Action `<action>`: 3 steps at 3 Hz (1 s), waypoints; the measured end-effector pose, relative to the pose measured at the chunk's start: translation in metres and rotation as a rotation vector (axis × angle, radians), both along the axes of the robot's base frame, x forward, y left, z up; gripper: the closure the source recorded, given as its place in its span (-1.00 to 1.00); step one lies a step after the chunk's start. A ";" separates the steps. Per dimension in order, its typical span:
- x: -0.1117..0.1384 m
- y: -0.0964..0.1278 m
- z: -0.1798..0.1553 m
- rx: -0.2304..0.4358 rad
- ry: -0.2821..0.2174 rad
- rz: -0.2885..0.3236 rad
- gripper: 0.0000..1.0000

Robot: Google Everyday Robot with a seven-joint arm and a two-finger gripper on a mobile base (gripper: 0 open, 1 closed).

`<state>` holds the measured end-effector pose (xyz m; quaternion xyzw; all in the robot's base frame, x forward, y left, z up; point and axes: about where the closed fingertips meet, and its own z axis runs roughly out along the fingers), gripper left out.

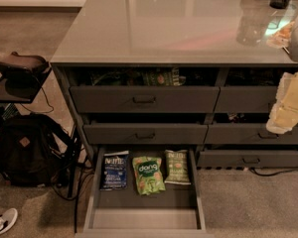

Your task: Pick green jalapeno chip bag from bottom drawer and place on counter

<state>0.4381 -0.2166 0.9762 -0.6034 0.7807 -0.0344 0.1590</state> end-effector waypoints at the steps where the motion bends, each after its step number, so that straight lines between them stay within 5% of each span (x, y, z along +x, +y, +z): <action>1: 0.000 0.001 0.001 0.001 -0.007 0.002 -1.00; 2: -0.009 0.021 -0.021 -0.017 -0.001 0.065 -1.00; 3: -0.013 0.081 -0.091 0.050 0.032 0.201 -1.00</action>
Offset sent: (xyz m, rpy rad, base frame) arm -0.0398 0.0853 -0.1034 -0.0793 0.0398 0.2818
